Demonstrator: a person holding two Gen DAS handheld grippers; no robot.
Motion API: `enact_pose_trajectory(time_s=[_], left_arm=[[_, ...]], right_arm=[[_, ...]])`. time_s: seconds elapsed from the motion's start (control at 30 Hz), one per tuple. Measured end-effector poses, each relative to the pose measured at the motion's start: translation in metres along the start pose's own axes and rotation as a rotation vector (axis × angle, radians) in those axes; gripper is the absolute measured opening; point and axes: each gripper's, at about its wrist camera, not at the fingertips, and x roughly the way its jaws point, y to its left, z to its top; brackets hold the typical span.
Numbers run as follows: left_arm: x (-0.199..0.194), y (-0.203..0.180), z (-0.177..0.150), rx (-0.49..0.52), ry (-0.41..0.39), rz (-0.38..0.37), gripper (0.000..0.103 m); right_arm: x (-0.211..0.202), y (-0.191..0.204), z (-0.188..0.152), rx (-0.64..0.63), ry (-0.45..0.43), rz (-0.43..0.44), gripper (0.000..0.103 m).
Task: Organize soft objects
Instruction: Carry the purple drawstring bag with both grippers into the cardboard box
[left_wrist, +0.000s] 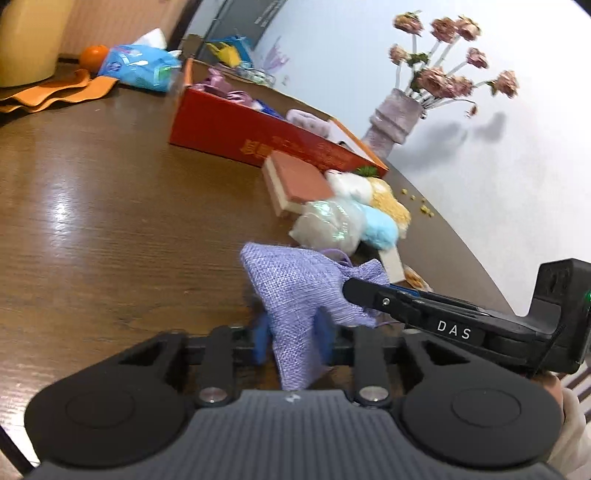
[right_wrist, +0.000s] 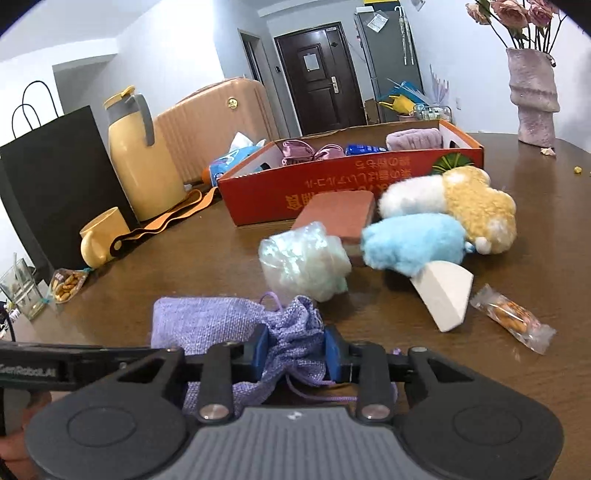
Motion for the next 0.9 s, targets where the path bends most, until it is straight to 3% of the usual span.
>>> enact_pose_trajectory(time_s=[0.1,0.3,0.4,0.53,0.73,0.9], left_arm=[[-0.008,-0.009,0.003,0.063,-0.026,-0.014,0.014],[-0.032,-0.018,0.027,0.109,-0.136,-0.054,0.014],[-0.032,-0.024,0.059,0.159,-0.178,-0.046,0.014],[-0.012,-0.026,0.118,0.189,-0.242,-0.025,0.014],[0.079,-0.008,0.218,0.223,-0.140,0.169,0.014],[0.158,0.021,0.263,0.247,-0.017,0.353,0.017]], right_arm=[[-0.009,0.001,0.000,-0.007,-0.018,0.008,0.029],[-0.029,0.000,0.017,0.008,-0.136,0.094,0.029],[-0.028,-0.006,0.045,0.039,-0.183,0.134,0.029],[0.001,-0.012,0.107,0.026,-0.218,0.115,0.029],[0.116,-0.034,0.207,0.079,-0.029,0.026,0.029],[0.201,-0.049,0.245,0.125,0.126,-0.037,0.029]])
